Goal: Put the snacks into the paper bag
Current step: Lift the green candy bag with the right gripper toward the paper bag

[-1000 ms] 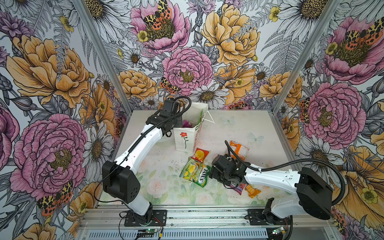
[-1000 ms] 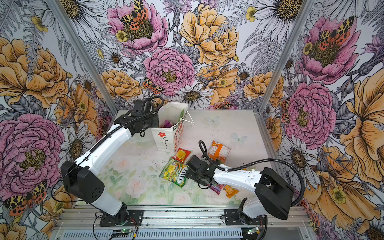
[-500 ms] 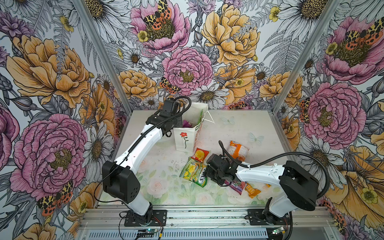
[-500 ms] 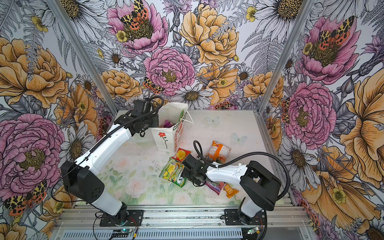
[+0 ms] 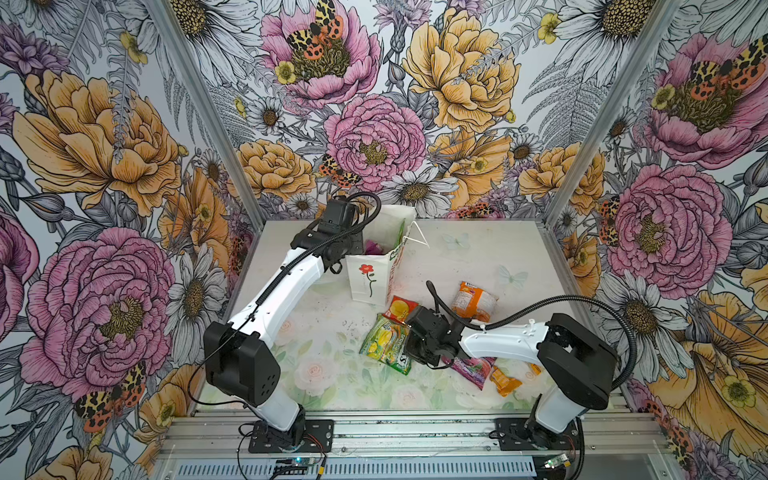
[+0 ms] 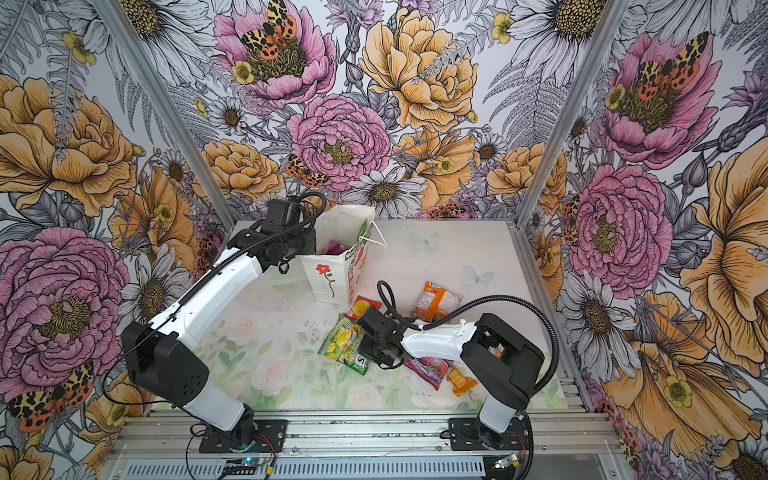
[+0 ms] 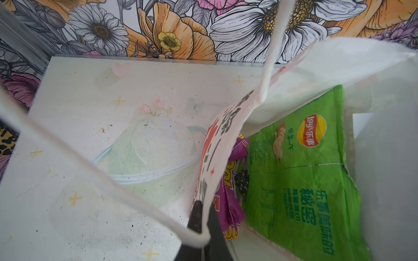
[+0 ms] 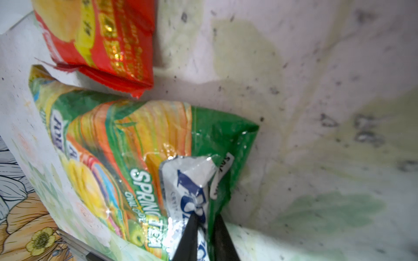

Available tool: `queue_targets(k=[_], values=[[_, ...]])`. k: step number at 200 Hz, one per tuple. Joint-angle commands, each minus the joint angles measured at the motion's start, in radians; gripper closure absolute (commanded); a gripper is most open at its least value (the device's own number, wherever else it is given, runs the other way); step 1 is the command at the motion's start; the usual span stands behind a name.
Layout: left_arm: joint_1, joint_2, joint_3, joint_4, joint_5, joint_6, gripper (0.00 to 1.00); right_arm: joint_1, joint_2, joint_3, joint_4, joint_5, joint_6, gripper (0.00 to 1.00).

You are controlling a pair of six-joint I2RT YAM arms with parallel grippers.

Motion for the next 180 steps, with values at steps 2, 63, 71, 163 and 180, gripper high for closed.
queue_targets(k=[2,63,71,163,180], values=[[0.009,-0.038,0.013,0.024,-0.024,0.023,1.0,-0.008,-0.066,-0.014,0.004,0.032,-0.026,0.97],[0.031,-0.023,0.024,0.013,0.039,-0.006,1.0,-0.009,-0.327,-0.077,-0.077,0.166,-0.082,1.0],[0.031,-0.021,0.023,0.013,0.04,-0.005,1.0,-0.008,-0.352,-0.074,-0.094,0.18,-0.093,1.0],[0.017,-0.022,0.024,0.016,0.042,-0.005,1.0,-0.008,-0.471,0.03,-0.218,0.267,-0.224,1.0],[0.015,-0.023,0.024,0.014,0.039,-0.003,1.0,-0.008,-0.483,0.063,-0.249,0.294,-0.264,1.0]])
